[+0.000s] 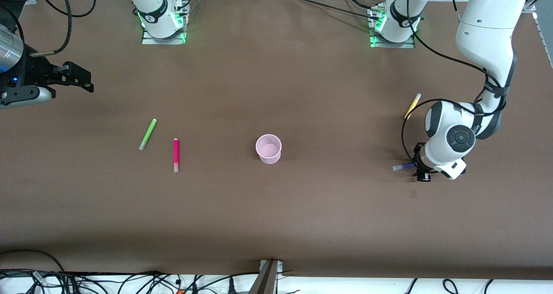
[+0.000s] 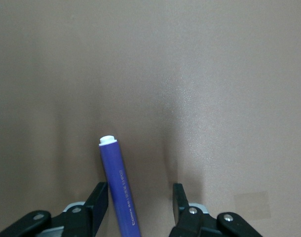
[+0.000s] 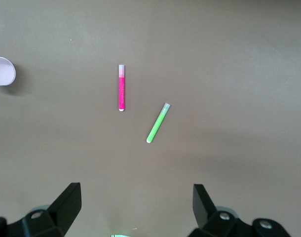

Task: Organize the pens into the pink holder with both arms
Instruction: 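Carry the blue marker toward the holder while the right gripper grasps the pink marker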

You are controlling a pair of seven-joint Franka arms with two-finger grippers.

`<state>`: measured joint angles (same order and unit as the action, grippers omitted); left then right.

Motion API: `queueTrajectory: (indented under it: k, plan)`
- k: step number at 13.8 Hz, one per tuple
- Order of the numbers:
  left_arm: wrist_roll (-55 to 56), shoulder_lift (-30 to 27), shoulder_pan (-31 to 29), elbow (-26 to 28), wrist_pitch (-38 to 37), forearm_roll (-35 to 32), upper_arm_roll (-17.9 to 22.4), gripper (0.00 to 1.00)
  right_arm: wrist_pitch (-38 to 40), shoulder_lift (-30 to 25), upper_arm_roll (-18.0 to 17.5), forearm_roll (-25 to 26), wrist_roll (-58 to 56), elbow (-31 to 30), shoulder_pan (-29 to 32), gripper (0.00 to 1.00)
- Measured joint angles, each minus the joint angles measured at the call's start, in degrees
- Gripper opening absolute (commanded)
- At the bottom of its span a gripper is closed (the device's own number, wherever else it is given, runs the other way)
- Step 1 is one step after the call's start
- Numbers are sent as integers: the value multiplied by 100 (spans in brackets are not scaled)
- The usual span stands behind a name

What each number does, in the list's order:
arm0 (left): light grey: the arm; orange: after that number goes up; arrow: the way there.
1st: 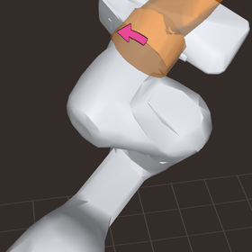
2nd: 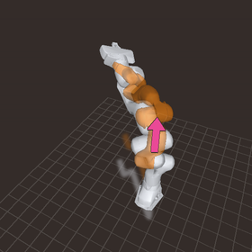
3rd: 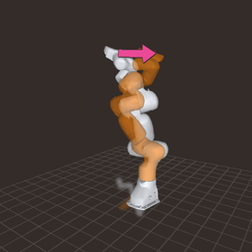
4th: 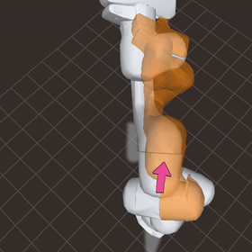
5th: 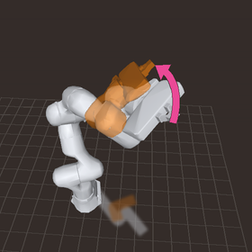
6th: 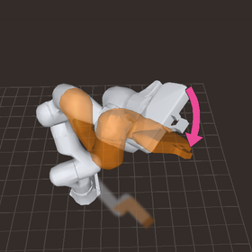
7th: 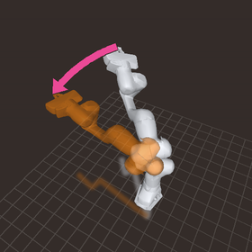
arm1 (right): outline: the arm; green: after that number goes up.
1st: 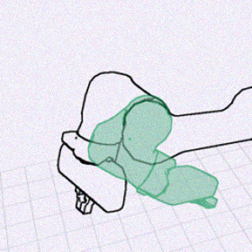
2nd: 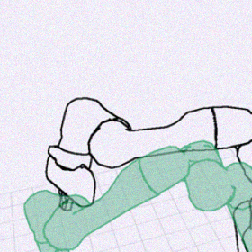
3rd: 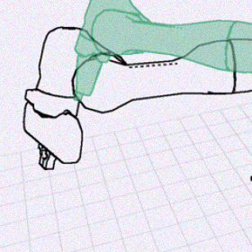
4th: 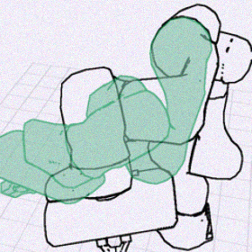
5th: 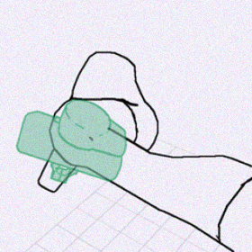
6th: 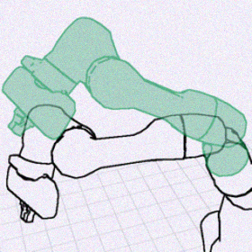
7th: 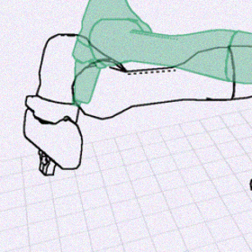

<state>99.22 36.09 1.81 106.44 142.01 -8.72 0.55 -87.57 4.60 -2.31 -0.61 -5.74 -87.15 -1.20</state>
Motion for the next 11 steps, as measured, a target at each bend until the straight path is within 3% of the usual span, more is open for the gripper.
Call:
queueTrajectory:
  k: [5, 6, 8, 9, 11]
  plan:
    - [135, 37, 0, 0, 35, 0, 1, 47, -7, 272, -12, 250, 0, 2, -106, 100]
    - [167, 55, -1, 0, 60, 0, 3, 38, -6, 308, -13, 266, 0, 4, -138, 100]
    - [193, 72, -3, -3, 88, 0, 4, 7, 5, 467, -15, 284, 0, 1, -214, 100]
    - [197, 72, -3, -15, 91, 0, 5, 0, 4, 584, -15, 297, 0, 1, -237, 100]
    - [201, 71, -3, -39, 105, 0, 5, 0, 0, 736, -15, 314, 0, 3, -247, 100]
